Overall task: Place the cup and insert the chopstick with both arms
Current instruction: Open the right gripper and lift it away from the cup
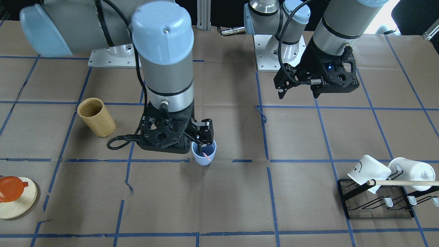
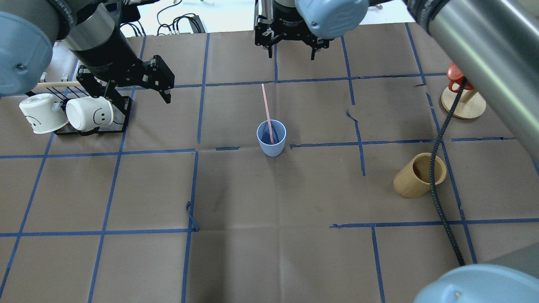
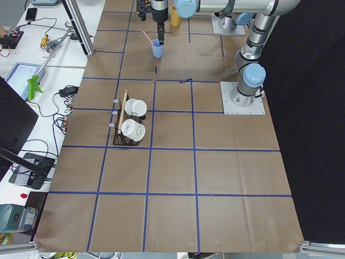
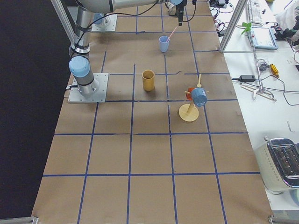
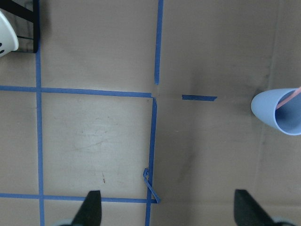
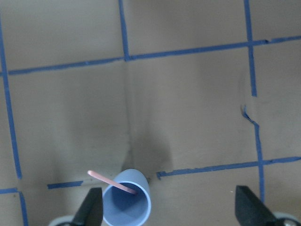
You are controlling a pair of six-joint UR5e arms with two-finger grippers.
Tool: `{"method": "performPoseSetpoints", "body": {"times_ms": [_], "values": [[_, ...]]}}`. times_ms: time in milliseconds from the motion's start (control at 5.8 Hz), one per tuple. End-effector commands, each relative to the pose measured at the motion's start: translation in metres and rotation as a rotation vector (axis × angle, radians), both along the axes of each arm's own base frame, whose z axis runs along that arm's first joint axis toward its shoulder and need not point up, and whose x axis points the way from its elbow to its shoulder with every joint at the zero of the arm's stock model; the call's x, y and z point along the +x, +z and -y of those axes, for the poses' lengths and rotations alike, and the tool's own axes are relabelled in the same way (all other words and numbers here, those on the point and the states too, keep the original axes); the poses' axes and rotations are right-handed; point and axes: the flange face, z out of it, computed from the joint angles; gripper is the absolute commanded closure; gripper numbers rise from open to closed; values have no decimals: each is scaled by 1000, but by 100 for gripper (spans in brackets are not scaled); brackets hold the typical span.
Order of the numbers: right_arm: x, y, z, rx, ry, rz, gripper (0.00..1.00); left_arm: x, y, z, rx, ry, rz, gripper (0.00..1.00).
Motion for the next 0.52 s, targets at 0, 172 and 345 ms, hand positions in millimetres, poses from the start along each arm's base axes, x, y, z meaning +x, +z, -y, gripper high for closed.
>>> {"method": "performPoseSetpoints", "body": {"times_ms": [0,172,345], "values": [[-103,31,-36,92,60,-24,0,0,-1,0,2,1,0,1],[-136,26,-70,115,56,-23,0,0,-1,0,2,1,0,1],[-152,14,-94,114,38,-17,0,-1,-1,0,2,-2,0,1]]}}
